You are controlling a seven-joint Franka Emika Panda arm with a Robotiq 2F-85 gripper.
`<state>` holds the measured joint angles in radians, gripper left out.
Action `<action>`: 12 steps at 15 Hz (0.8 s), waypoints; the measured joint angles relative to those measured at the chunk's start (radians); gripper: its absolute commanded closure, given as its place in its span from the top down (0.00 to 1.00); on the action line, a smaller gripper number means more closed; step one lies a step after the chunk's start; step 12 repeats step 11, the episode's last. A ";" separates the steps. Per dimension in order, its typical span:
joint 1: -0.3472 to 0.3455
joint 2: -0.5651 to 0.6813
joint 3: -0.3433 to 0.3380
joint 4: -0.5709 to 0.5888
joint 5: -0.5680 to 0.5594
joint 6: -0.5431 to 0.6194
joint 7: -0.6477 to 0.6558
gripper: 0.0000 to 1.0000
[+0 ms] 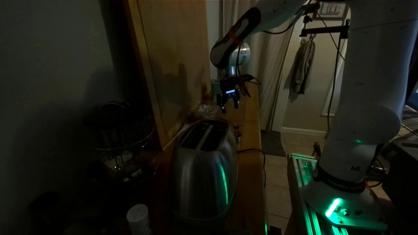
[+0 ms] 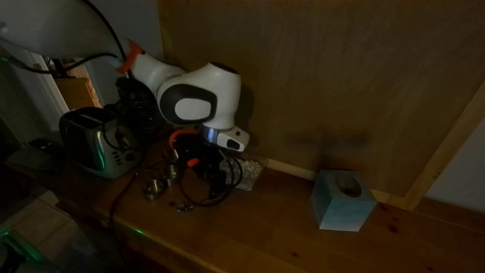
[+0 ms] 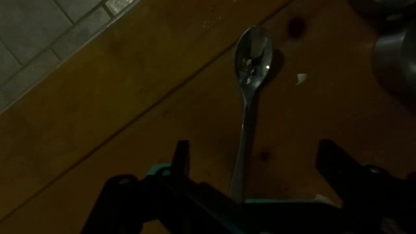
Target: Put the white object on the spoon then put it inside the silver object
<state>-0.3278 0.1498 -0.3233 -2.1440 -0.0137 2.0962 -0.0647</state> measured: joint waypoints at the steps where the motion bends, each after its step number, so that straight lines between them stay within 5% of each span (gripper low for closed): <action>1: 0.006 -0.024 0.002 -0.001 -0.017 -0.010 0.000 1.00; 12: 0.033 -0.170 0.027 -0.023 -0.040 -0.096 -0.017 1.00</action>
